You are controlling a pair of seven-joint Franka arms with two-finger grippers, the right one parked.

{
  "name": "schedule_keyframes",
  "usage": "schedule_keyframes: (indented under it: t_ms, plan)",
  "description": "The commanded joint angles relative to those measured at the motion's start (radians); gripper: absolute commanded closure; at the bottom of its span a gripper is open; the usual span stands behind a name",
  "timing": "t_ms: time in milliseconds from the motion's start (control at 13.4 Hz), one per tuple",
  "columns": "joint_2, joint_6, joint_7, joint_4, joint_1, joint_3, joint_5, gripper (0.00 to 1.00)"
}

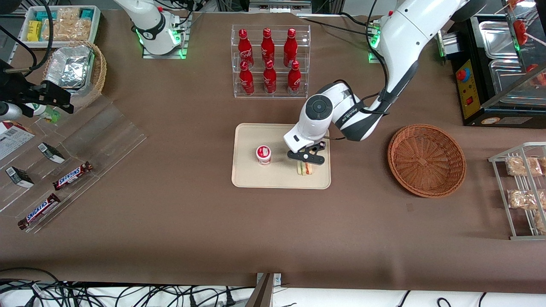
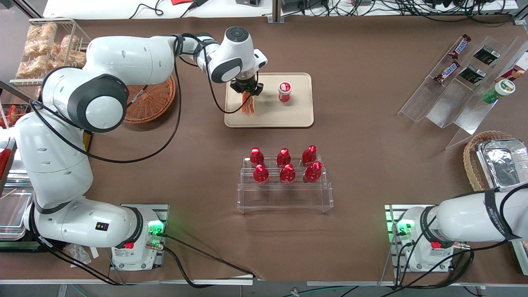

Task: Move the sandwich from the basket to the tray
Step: 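Lower the sandwich onto the tray and open the left gripper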

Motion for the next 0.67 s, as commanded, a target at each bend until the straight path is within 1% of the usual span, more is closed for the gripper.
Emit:
schedule_keyframes:
  t_ms: [0, 75, 150, 299, 449, 599]
  plan:
    - [-0.008, 0.011, -0.062, -0.008, -0.018, 0.014, 0.030, 0.20]
    - [-0.009, 0.006, -0.064, -0.005, -0.017, 0.015, 0.031, 0.06]
    - [-0.020, -0.004, -0.065, 0.003, -0.017, 0.020, 0.042, 0.00]
    - [-0.054, -0.055, -0.085, 0.033, -0.003, 0.015, 0.045, 0.00]
    - [-0.086, -0.127, -0.088, 0.084, 0.003, 0.012, 0.030, 0.00]
    - [-0.112, -0.191, -0.099, 0.151, 0.005, 0.012, -0.033, 0.00]
